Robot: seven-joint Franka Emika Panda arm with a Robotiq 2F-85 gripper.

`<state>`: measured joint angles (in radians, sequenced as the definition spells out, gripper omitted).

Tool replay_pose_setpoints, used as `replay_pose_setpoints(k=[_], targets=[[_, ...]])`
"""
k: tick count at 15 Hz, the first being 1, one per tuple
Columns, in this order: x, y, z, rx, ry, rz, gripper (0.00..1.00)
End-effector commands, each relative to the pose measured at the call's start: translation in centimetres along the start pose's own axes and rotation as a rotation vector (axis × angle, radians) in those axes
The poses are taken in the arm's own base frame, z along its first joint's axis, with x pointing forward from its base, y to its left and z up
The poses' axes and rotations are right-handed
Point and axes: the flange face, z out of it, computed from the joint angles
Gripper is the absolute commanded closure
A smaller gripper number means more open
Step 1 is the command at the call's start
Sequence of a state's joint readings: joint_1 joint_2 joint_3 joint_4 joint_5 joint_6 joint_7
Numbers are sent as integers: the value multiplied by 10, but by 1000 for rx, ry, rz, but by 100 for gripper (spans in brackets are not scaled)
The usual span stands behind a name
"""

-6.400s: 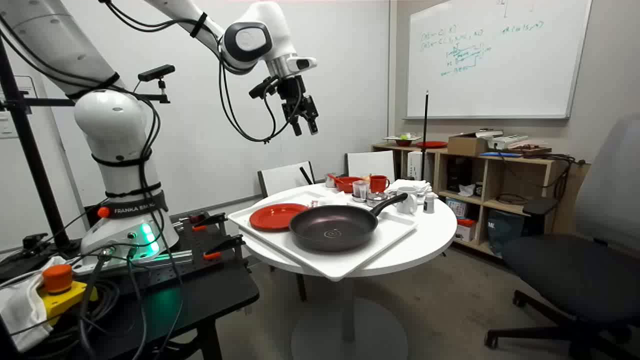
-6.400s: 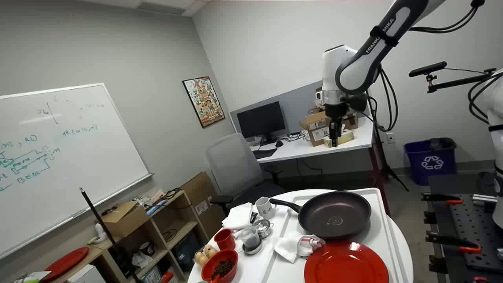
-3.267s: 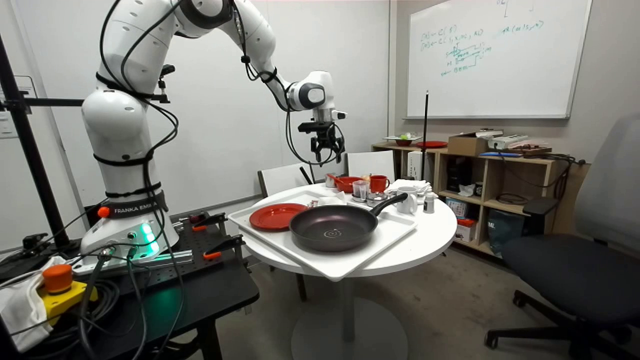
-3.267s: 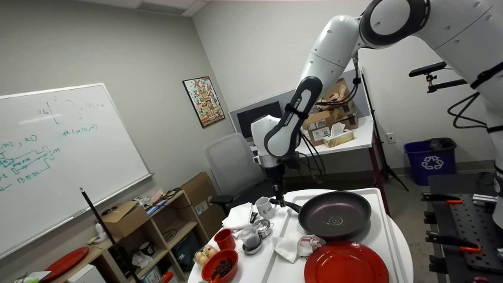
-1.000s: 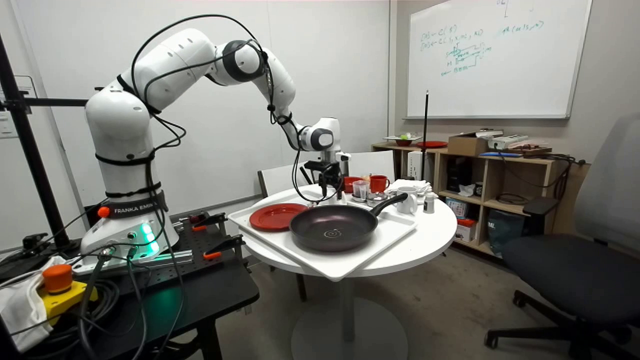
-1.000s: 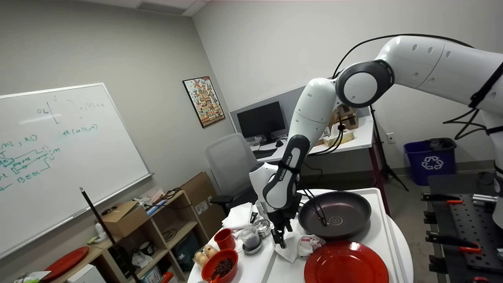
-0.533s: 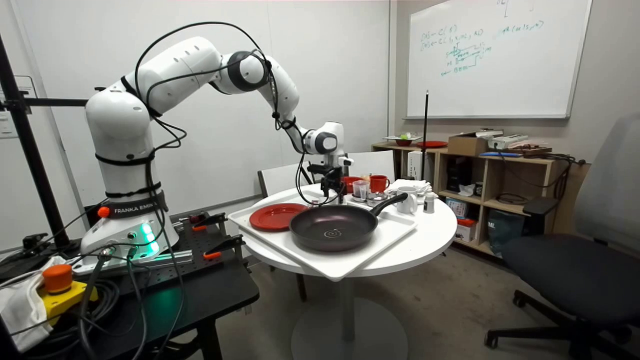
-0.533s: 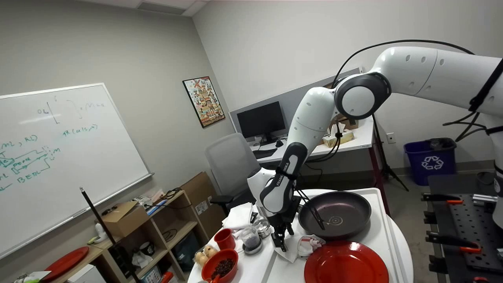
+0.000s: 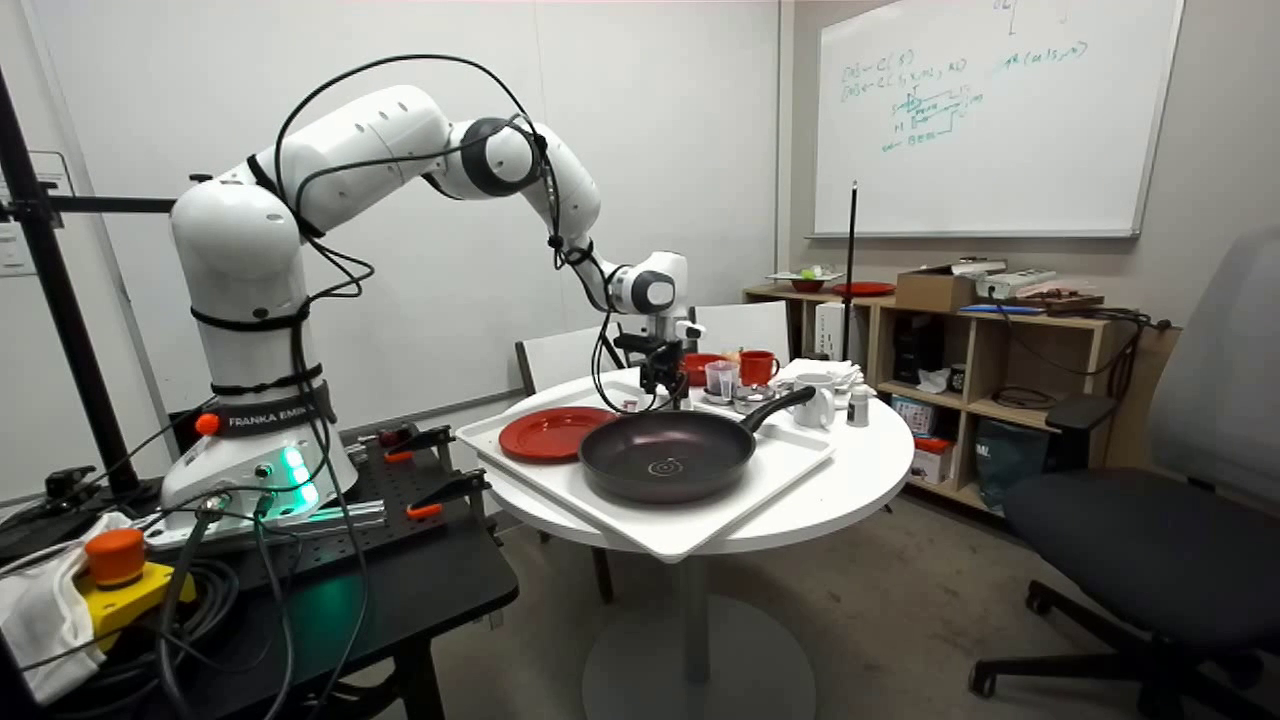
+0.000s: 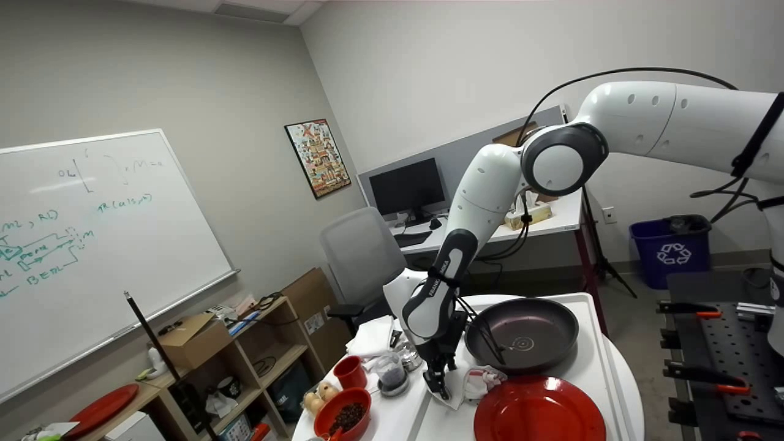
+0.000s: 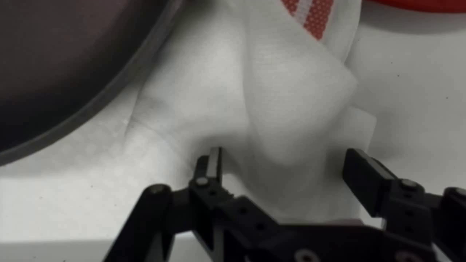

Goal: Use the towel to wipe the pan

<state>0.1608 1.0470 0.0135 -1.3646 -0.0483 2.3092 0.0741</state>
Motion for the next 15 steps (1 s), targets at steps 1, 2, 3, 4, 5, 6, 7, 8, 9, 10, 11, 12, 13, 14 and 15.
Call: replay_pose_setpoints(k=[1,2,3,4,5,6,7,8,9,10,11,12,13,14,15], targets=[[8,-4,1,6,-9,-1,47],[8,-5,1,7,-9,-2,54],[9,-5,1,7,-8,-3,62],[9,-5,0,8,-7,-4,69],[9,-6,0,9,-7,-5,79],[10,-7,-1,9,-8,-7,86],[10,-7,-1,10,-8,-9,93],[10,-8,-2,12,-8,-11,99],[10,-9,-3,14,-8,-15,99],[9,-10,-5,17,-8,-22,96],[8,-11,-8,22,-5,-31,96],[6,-13,-14,25,1,-44,96],[3,-15,-22,30,10,-64,96],[2,-17,-29,30,22,-75,96],[-1,-19,-40,32,34,-93,96]])
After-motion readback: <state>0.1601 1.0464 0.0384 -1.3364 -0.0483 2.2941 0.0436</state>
